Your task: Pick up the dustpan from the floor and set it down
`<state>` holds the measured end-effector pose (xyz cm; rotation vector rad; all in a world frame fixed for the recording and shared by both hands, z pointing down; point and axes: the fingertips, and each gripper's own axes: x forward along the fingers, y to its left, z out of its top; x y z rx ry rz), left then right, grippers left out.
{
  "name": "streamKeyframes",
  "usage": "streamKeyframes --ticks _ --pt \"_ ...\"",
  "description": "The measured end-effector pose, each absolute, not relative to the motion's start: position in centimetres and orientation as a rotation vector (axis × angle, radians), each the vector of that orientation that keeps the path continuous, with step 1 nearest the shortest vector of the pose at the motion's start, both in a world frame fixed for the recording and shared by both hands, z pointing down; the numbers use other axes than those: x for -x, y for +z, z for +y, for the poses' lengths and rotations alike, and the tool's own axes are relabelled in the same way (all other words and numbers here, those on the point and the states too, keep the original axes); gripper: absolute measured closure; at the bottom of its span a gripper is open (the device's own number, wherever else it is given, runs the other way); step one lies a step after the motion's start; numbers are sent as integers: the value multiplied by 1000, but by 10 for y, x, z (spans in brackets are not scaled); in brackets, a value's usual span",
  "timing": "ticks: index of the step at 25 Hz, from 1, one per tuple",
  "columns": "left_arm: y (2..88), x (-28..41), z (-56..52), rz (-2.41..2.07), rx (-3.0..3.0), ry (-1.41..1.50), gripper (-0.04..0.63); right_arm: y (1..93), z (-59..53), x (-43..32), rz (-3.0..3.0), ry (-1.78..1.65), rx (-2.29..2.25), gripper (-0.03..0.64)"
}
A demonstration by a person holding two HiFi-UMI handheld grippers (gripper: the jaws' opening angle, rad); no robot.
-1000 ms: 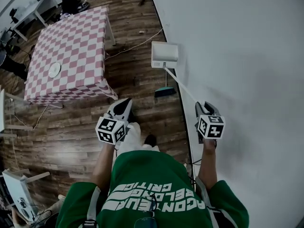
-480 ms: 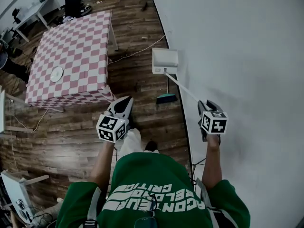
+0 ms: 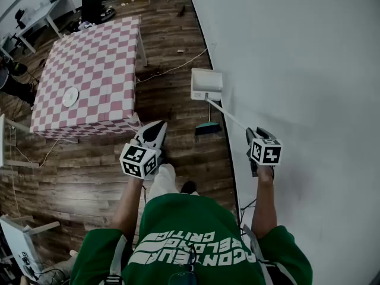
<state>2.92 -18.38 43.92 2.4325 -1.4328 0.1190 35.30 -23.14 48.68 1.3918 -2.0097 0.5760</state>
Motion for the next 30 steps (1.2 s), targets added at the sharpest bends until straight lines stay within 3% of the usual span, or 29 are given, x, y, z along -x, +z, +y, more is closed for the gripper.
streamKeyframes --ticks 14,30 --pt "455 31 -262 -1412 -2417 112 601 507 -313 -294 -1957 588 -1345 505" --pt "483 141 -367 -1372 -2388 94 600 538 -433 -175 -1856 587 -1257 503"
